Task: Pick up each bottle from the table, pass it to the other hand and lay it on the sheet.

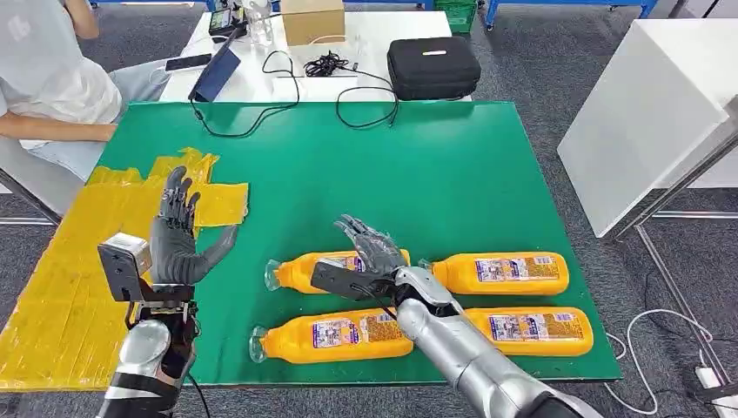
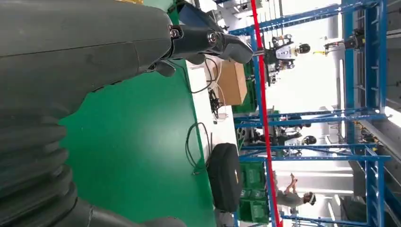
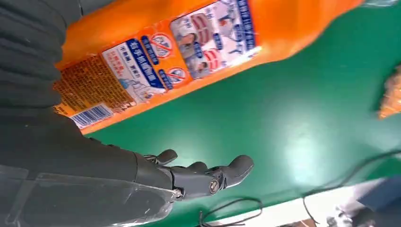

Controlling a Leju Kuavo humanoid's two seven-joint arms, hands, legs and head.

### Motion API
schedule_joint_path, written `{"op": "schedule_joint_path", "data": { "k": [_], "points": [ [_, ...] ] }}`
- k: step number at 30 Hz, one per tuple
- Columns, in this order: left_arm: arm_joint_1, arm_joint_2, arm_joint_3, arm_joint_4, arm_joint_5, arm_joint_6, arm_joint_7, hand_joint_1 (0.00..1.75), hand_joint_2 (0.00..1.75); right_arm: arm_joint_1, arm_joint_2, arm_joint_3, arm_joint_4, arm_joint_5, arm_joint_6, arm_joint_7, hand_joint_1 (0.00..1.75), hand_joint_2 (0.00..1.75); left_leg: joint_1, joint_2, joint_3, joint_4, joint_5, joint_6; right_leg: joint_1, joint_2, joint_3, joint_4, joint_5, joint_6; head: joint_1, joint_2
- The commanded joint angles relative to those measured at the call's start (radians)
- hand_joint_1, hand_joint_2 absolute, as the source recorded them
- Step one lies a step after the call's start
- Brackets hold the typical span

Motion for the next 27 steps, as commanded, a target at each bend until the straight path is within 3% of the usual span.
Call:
{"op": "schedule_joint_path", "data": {
  "k": [1, 12, 17, 27],
  "points": [
    [-0.039, -0.011, -0.010, 0.071, 0.013, 0.004, 0.007, 0.00, 1.75, -0.087, 0.002, 0.040, 0.180, 0.032, -0.007, 0.061, 0.00, 1.75, 0.000, 0.000, 0.002, 0.000, -0.001, -0.001, 0.001, -0.001, 0.003, 0.000, -0.001, -0.001, 0.000, 0.000],
    [-0.039, -0.016, -0.012, 0.073, 0.013, 0.003, 0.007, 0.00, 1.75, -0.097, 0.006, 0.037, 0.209, 0.045, 0.006, 0.088, 0.00, 1.75, 0.000, 0.000, 0.002, 0.000, -0.001, -0.001, 0.000, -0.001, 0.002, 0.000, -0.001, -0.001, 0.000, 0.000],
    [-0.038, -0.017, -0.027, 0.063, 0.015, 0.001, 0.008, 0.00, 1.75, -0.135, 0.010, 0.060, 0.301, 0.083, 0.120, 0.166, 0.00, 1.75, 0.001, -0.001, 0.003, 0.000, -0.001, -0.001, 0.001, -0.002, 0.003, 0.000, -0.001, -0.001, 0.000, 0.000],
    [-0.068, -0.021, -0.069, 0.059, 0.020, 0.001, 0.020, 0.00, 1.75, -0.155, 0.014, 0.093, 0.371, 0.113, 0.228, 0.182, 0.07, 1.75, 0.001, -0.003, 0.006, 0.000, 0.000, -0.001, 0.001, -0.004, 0.006, -0.001, -0.001, -0.001, 0.000, 0.000]
  ]
}}
